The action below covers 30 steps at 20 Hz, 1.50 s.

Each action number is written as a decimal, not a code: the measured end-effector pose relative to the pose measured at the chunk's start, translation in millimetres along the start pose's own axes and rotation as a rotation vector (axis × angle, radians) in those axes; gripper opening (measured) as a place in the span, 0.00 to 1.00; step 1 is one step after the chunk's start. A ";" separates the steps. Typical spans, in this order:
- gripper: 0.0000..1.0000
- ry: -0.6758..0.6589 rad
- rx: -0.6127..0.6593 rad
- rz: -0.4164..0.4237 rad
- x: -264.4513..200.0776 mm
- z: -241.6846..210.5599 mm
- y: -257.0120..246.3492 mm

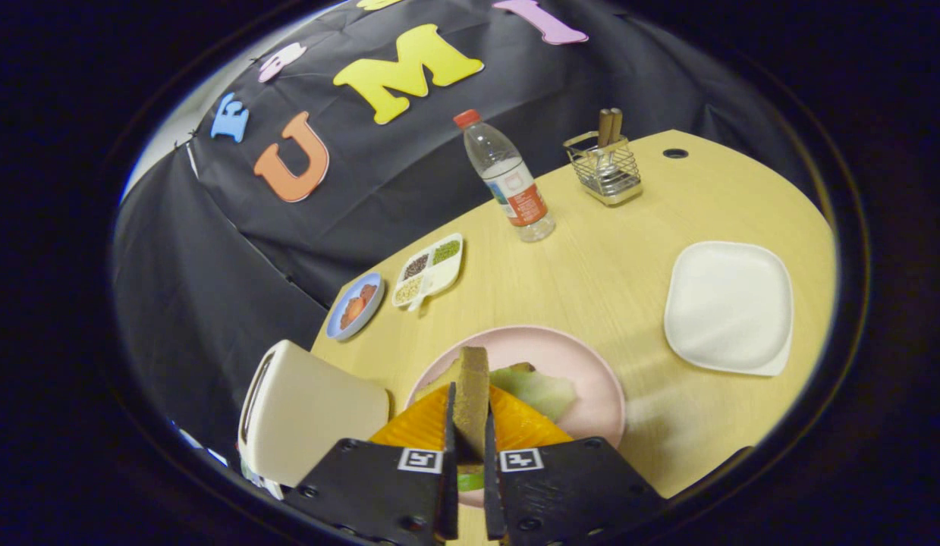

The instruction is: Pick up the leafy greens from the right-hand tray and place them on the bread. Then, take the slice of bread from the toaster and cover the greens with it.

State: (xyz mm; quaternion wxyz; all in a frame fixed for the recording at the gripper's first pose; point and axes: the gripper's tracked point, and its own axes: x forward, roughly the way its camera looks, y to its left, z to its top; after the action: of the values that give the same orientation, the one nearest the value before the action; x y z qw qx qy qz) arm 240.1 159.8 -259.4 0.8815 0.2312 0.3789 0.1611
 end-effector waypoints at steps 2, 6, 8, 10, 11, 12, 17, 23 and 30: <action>0.17 -0.014 -0.025 -0.010 0.6 -0.5 -5.0; 0.34 -0.023 -0.059 -0.060 1.0 -2.1 -17.8; 0.44 -0.032 -0.085 -0.089 -2.6 2.5 -20.1; 0.46 -0.058 -0.122 -0.126 -10.1 9.6 -22.1; 0.50 -0.086 -0.145 -0.154 -15.8 16.7 -25.0; 0.55 -0.117 -0.164 -0.162 -25.1 22.2 -21.3; 0.89 -0.222 -0.244 -0.169 -78.8 34.2 0.9; 0.96 -0.401 -0.366 -0.184 -182.1 35.3 43.8; 0.96 -0.675 -0.480 -0.215 -312.5 11.5 75.0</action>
State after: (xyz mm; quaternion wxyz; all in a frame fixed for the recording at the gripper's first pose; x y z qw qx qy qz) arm 34.0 76.1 -27.2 0.9966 0.0185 0.0430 0.0671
